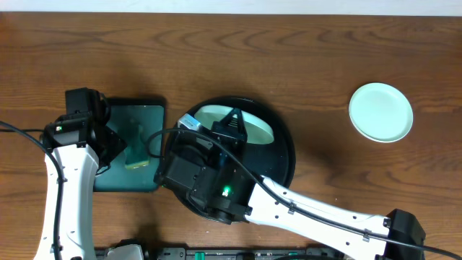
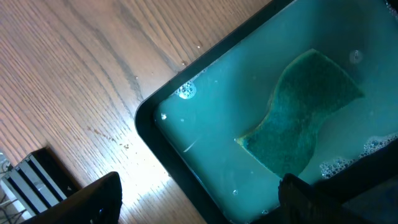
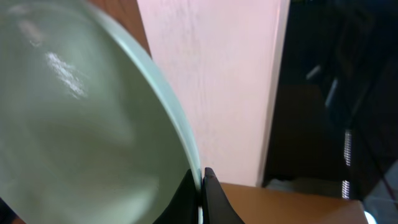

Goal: Clean dirty plates on tray and stack at the side
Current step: 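Swing the green plate over to the right stack with the right gripper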

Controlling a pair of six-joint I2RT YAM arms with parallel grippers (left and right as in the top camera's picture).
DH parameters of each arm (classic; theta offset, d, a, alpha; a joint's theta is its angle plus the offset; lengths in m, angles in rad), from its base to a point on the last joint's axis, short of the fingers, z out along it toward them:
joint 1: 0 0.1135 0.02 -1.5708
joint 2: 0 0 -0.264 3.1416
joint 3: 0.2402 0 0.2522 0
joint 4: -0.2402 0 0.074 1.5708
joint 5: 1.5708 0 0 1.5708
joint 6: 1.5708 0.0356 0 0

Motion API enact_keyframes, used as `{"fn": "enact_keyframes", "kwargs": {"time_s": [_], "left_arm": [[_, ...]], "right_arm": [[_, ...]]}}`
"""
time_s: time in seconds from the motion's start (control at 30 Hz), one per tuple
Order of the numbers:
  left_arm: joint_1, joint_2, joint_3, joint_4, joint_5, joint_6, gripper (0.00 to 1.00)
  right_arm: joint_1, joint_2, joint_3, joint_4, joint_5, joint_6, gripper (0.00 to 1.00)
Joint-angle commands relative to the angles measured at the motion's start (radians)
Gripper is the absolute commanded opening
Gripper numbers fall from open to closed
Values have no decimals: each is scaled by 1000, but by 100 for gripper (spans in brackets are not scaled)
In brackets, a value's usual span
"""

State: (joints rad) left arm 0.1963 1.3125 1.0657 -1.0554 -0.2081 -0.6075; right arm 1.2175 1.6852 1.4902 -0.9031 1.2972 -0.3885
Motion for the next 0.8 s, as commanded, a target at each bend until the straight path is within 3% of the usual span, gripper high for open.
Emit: {"fn": "enact_keyframes", "kwargs": {"time_s": [0.0,0.07,0.2,0.27,0.4,0.5,0.77], "left_arm": [[5,-9,-1,-7,-2,-16,81],[5,-9,-1,-1,-1,-19,81],[5,-9,-2,-7,17,-18,81],[5,-9,-1,-7,17,-19,81],[5,-9,-2,-6,17,-18,81],[5,-9,-1,-2,17,-19,81],[5,-9,-2,-2,17,-19,81]], "right_arm": [[51,-11,19,10,70,59,1],[20,-10,19,34,-128,40,1],[46,-19,20,-13,5,129,1],[24,-19,20,5,-172,120,1],[26,-30,23,-85,-159,285,1],[-23,-31,23,-117,-404,340,1],[-221,-33,-44,-111,-879,763,1]]}}
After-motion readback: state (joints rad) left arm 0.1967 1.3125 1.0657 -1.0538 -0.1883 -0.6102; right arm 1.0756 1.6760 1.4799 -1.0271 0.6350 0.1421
